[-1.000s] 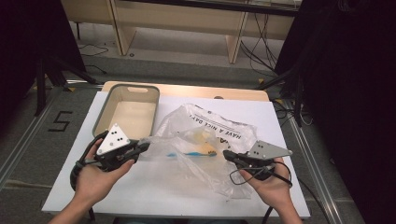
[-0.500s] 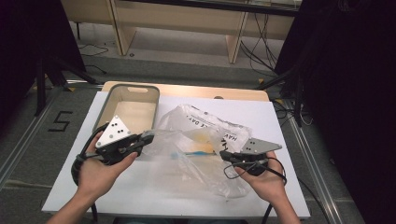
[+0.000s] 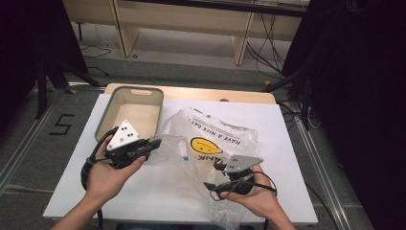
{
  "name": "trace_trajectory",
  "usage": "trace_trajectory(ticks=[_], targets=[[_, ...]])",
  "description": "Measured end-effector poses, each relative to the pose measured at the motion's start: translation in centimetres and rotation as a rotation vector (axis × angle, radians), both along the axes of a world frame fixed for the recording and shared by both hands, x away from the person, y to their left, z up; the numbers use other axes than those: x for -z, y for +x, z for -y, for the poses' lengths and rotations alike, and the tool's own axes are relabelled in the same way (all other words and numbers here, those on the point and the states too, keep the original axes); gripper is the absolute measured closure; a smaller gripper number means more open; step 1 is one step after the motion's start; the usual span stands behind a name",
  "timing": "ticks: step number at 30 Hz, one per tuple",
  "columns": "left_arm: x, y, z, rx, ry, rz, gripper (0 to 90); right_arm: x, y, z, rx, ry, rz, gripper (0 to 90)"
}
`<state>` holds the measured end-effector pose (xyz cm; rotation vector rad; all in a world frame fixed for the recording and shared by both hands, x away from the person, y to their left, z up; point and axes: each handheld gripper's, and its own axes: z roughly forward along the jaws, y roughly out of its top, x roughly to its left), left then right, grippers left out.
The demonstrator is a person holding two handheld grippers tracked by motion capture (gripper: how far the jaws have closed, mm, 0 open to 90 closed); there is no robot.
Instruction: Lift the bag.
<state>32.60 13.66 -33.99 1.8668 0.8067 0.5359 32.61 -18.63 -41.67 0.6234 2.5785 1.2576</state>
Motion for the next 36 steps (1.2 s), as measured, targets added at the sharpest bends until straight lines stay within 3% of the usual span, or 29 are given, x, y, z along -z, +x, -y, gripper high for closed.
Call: trace_trajectory(ticks=[4,6,10,16,20,22,24,25,28,31,32,36], targets=[[0.0,-0.1,0.1,0.002,0.002,0.0,84.1,1.6,-0.7,-1.7,-0.059,-0.033,-0.033,24.7],[0.1,0.0,0.2,0.0,0.002,-0.001,84.1,2.4,-0.9,-2.2,-0.056,-0.061,-0.032,22.7],[0.4,0.1,0.2,0.001,0.005,-0.011,84.3,4.4,-1.0,-2.7,-0.027,-0.171,-0.021,23.3],[0.6,0.3,0.3,0.002,0.006,-0.018,84.7,5.7,-1.0,-3.2,-0.015,-0.26,0.004,41.2],[0.6,0.3,0.2,0.001,0.006,-0.016,84.8,5.9,-1.0,-3.3,-0.004,-0.275,-0.01,55.1],[0.6,0.4,0.2,-0.001,0.006,-0.016,84.8,6.0,-0.7,-3.1,-0.044,-0.296,-0.001,63.3],[0.7,0.4,0.2,-0.001,0.005,-0.016,84.8,6.2,-0.5,-3.0,-0.041,-0.294,-0.022,70.8],[0.8,0.5,0.2,-0.001,0.007,-0.018,84.7,6.1,-0.6,-3.1,-0.02,-0.271,-0.063,75.8],[0.9,0.6,0.2,-0.005,0.007,-0.02,84.7,5.9,-0.5,-2.9,-0.016,-0.264,-0.063,89.1],[1.0,0.9,0.1,-0.009,0.007,-0.019,84.6,5.2,-0.3,-2.4,-0.031,-0.238,-0.042,90.0],[1.1,1.1,0.1,-0.012,0.006,-0.018,84.5,4.8,-0.4,-2.3,-0.006,-0.214,-0.048,90.0],[1.4,1.6,0.0,-0.025,0.001,-0.015,84.2,2.7,-0.3,-1.3,0.008,-0.159,-0.003,90.0]])
